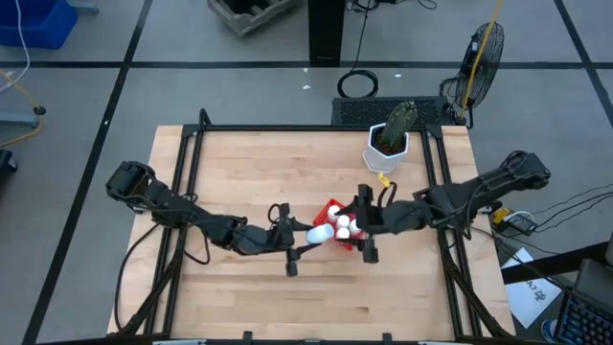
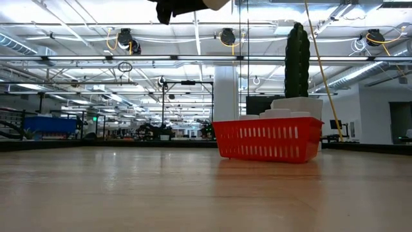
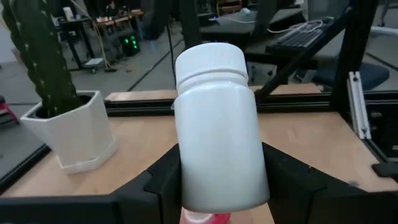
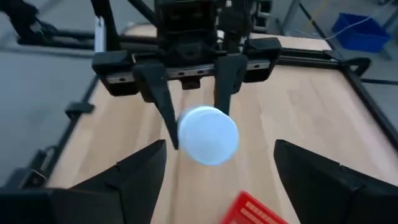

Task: Pick and place pill bottles into a basket
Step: Put the white pill bottle into the red bin

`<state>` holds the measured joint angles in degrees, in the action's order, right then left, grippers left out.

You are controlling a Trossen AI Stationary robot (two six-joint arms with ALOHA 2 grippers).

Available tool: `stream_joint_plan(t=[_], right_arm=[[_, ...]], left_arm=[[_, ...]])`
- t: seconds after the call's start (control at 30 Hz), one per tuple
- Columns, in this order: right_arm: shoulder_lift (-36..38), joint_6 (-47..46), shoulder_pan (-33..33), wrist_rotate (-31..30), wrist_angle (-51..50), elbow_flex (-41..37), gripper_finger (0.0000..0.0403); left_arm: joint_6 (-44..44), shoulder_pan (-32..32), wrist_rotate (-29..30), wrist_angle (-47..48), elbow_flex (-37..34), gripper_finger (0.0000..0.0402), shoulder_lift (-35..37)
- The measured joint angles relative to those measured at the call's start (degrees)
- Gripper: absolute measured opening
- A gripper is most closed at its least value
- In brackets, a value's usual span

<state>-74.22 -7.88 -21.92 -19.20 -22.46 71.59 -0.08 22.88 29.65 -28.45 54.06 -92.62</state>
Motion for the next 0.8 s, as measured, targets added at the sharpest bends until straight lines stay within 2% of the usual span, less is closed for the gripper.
stream_joint_plan(t=[0.23, 0.37, 0.53, 0.8], right_arm=[[1.78, -3.20, 4.12, 8.91, 14.39, -9.54, 0.0314], [0.86, -3.55, 5.58, 13.27, 21.21, -12.16, 0.0319], [0.97, -3.25, 6.06, 13.57, 23.40, -12.30, 0.0313], [-0.91, -5.49, 7.39, 17.80, 23.38, -12.32, 0.0271]], left_arm=[[-0.30, -1.01, 0.48, -0.09, 0.00, 0.0180, 0.00], [-0.68, -1.48, 0.15, -0.10, 0.00, 0.0180, 0.00], [-0.85, -1.39, -0.11, 0.20, 0.00, 0.0180, 0.00], [-1.11, -1.42, -1.30, 0.44, 0.00, 0.0180, 0.00]])
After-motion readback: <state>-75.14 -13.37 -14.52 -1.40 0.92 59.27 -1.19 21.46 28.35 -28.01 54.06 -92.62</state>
